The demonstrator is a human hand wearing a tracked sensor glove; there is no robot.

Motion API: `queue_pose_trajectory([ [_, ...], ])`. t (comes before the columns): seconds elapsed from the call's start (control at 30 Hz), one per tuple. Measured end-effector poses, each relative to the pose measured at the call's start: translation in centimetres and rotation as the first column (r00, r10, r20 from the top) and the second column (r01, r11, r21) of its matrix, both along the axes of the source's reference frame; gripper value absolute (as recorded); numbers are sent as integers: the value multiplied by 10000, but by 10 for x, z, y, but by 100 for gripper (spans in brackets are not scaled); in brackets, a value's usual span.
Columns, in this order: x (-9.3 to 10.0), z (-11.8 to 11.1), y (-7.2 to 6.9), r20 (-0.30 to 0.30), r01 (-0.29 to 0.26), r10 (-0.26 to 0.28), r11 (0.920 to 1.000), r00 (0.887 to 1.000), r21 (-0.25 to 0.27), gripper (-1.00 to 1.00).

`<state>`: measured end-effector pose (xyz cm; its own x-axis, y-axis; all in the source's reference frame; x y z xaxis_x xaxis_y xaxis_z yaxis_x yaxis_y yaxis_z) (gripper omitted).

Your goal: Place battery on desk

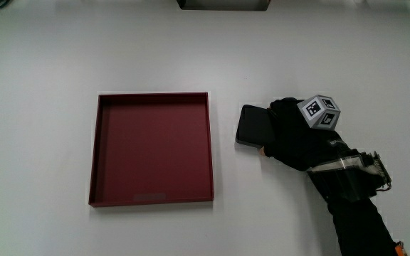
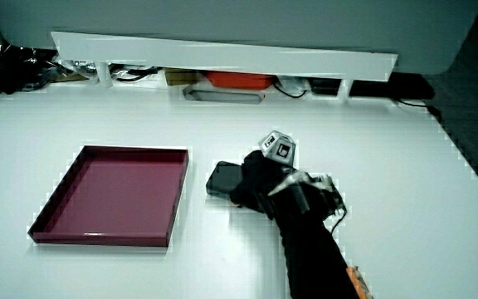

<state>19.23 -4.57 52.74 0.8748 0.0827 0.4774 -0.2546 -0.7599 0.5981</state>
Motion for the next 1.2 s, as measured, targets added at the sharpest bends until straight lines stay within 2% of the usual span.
queue_pose_trajectory([
  [0.07, 0, 6, 1, -169, -40, 38, 9999, 9999, -137, 0],
  [0.17, 2, 14, 1, -82, -93, 91, 9994, 9999, -329, 0],
  [0.27, 2, 12, 1, -105, -78, 74, 9995, 9999, -311, 0],
  [0.33, 0, 6, 1, 124, -55, 58, 9996, 9999, -266, 0],
  [0.37, 3, 14, 1, -72, -138, 136, 9992, 9999, -364, 0],
  [0.43, 2, 12, 1, -98, -164, 160, 9992, 9998, -370, 0],
  [0.63, 1, 15, 2, -338, -109, 89, 9982, 9994, -590, -30],
  [0.77, 0, 15, 4, -278, 59, -86, 9953, 9996, -964, -50],
  [0.8, 2, 19, 4, -478, 52, -103, 9943, 9988, -1068, -55],
  [0.83, 2, 17, 5, -301, 50, -85, 9933, 9995, -1152, -60],
  [0.97, 0, -4, 6, -271, 212, -242, 9941, 9993, -1060, -80],
  [1.1, -7, -42, 11, -375, 863, -890, 9940, 9953, -665, -100],
  [1.2, -8, -71, 15, -330, 1376, -1390, 9896, 9897, -425, -100],
])
